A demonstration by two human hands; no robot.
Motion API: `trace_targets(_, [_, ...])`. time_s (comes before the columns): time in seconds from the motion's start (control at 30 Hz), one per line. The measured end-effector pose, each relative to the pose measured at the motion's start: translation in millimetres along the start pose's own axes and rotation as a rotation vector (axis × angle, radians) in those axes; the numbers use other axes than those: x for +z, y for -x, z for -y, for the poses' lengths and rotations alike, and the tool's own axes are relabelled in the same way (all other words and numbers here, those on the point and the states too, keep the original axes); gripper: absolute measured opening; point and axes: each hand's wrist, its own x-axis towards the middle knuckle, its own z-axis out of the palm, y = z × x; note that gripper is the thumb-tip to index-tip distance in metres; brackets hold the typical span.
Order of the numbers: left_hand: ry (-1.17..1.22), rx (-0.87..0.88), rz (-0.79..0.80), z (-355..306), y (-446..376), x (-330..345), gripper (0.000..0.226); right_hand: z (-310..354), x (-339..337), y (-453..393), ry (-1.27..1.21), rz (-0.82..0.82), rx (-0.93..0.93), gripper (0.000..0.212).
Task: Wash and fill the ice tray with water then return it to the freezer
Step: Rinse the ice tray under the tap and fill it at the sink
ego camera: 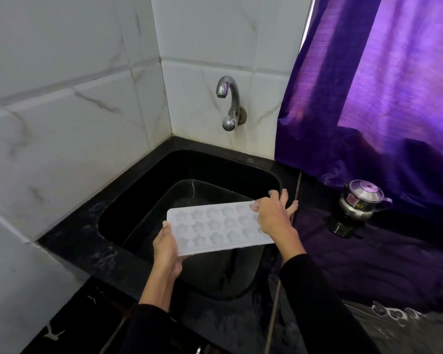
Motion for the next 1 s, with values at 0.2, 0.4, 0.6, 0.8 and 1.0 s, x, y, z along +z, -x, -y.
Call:
trace_targets(0.2, [0.004,-0.002,-0.002,-1,-1,-2,0.039,13,-2,3,-0.027,-0.049,-0.124,0.057])
trace_targets(0.4, [0.008,-0.002,-0.003,-2,0,-1,0.04,23,0,12,0.056,0.036,-0.13,0.055])
trace_targets(0.6, [0.027,0.011,0.013,-4,4,0,0.034,24,-5,13,0.085,0.045,-0.136,0.063])
trace_targets(0.8, [0.042,0.016,0.02,-5,4,0,0.034,22,-4,18,0.05,0.033,-0.125,0.058])
trace_targets(1.0, [0.055,0.017,0.029,-6,6,1,0.031,28,-5,16,0.077,0.04,-0.125,0.052])
